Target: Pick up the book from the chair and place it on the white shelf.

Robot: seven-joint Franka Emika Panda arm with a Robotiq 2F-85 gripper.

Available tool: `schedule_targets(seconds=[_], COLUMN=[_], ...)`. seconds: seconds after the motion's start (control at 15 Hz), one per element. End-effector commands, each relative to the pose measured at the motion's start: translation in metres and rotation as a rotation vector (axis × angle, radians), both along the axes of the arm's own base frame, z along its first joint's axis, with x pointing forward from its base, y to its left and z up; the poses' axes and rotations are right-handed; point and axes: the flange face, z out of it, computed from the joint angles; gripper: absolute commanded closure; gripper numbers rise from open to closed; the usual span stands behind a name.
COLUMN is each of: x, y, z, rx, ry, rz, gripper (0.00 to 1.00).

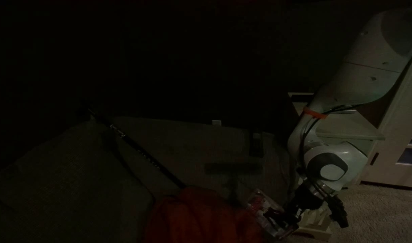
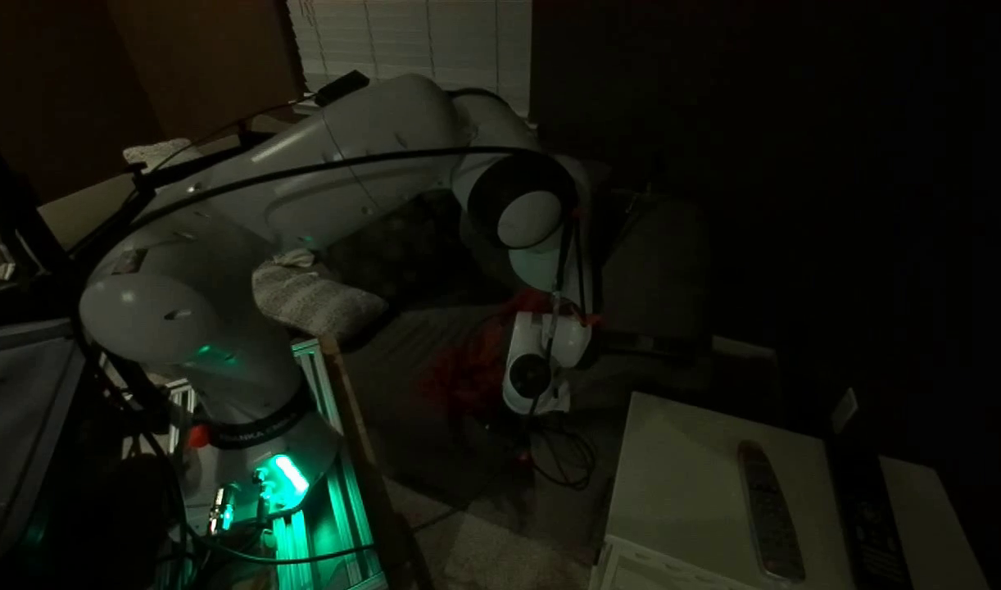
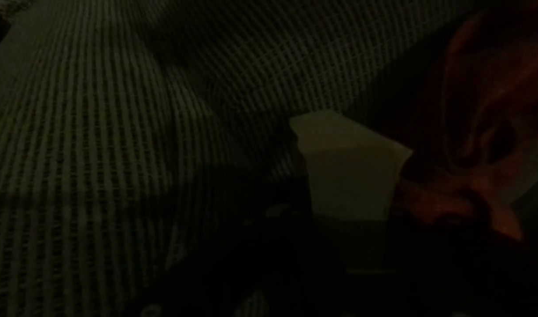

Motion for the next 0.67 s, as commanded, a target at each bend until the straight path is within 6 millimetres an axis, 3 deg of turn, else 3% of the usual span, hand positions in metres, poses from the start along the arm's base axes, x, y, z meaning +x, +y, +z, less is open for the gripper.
schedule_targets(seconds=[0.0,0.6], x=[-0.020,-0.029], y=[0.013,0.056], z=[0.029,0.110], rx=[0.126,0.097], ry=[-0.002,0.125], rz=[0.079,0.152], gripper=[0.92,0.92])
